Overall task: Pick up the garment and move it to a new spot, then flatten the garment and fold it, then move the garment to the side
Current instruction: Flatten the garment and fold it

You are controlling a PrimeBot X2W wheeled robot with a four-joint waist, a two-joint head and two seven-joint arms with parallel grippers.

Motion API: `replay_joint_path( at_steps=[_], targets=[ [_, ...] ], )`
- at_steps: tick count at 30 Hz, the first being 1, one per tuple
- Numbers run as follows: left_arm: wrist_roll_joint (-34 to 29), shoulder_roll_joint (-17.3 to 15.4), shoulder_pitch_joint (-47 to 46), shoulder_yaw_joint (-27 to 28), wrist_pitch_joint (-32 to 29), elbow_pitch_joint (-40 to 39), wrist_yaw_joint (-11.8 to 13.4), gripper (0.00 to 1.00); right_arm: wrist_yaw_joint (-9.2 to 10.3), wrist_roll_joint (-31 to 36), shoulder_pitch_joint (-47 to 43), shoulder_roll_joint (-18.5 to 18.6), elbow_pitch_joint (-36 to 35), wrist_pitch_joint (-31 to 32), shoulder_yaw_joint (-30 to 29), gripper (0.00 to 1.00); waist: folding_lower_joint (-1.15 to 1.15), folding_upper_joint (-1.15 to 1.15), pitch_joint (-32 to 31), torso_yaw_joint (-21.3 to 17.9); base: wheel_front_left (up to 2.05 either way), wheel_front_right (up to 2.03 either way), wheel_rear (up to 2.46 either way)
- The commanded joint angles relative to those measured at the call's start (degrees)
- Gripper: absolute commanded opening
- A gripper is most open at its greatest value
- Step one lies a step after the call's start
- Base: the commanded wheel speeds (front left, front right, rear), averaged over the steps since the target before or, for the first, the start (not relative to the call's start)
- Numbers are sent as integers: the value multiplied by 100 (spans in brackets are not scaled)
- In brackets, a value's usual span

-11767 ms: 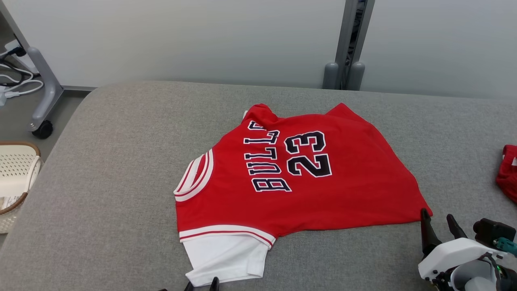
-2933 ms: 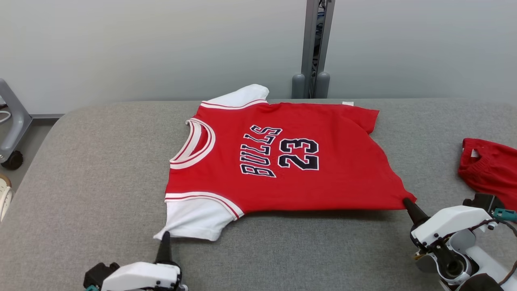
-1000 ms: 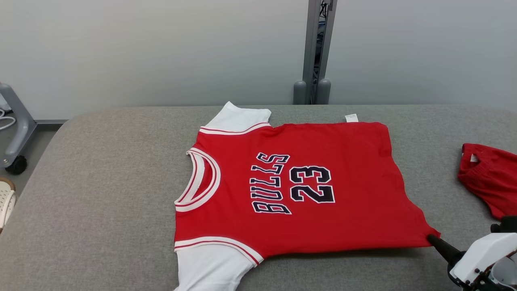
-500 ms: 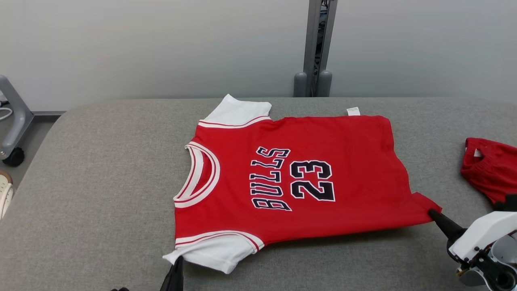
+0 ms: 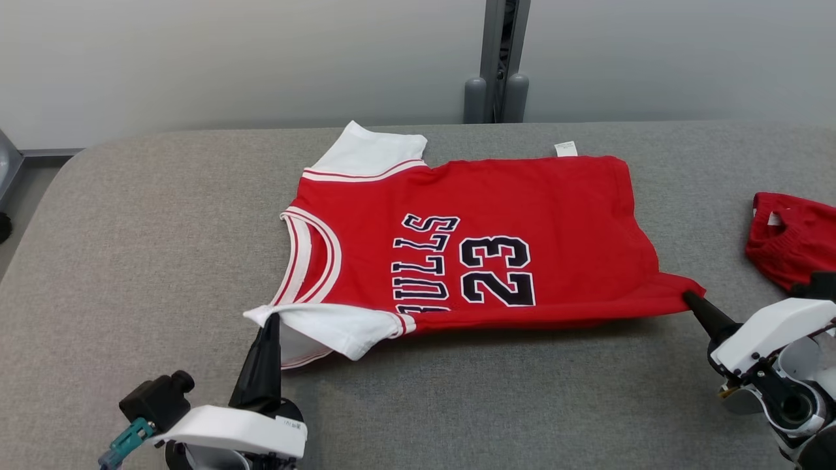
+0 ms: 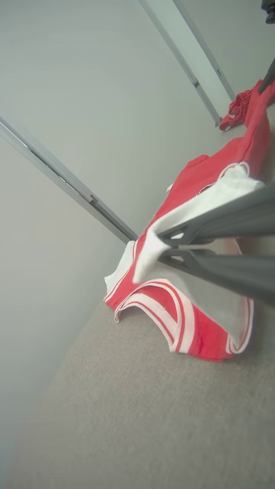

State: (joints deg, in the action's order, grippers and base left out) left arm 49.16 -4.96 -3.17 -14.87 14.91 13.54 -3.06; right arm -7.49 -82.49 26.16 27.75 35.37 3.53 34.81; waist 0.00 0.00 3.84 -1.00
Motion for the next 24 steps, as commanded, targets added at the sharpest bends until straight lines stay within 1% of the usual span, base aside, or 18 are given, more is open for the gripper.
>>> replay_joint_path(
  at_steps=[1, 5, 7, 15, 20, 24],
  targets=[
    [-46, 4, -178, 66, 27, 73, -49, 0, -2, 9, 90, -58, 85, -23, -50, 0, 0, 0, 34, -36, 0, 0, 0],
    [-103, 70, -470, 179, 27, 290, -93, 0, -1, -16, 297, -240, 358, -90, -160, 0, 0, 0, 115, -90, 0, 0, 0],
    [-129, 102, -614, 243, 28, 436, -66, 0, -2, -38, 419, -359, 491, -107, -195, 0, 0, 0, 177, -115, 0, 0, 0],
    [-164, 174, -1251, 394, 29, 1122, -120, 0, -2, 155, 981, -722, 1123, -185, -175, 0, 0, 0, 493, -152, 0, 0, 0],
    [-133, 187, -1575, 384, 30, 1528, -163, 0, -2, 312, 1267, -894, 1579, -228, -83, 0, 0, 0, 669, -147, 0, 0, 0],
    [-92, 188, -1711, 346, 29, 1711, -177, 0, -2, 353, 1398, -985, 1778, -257, -54, 0, 0, 0, 756, -143, 0, 0, 0]
  ],
)
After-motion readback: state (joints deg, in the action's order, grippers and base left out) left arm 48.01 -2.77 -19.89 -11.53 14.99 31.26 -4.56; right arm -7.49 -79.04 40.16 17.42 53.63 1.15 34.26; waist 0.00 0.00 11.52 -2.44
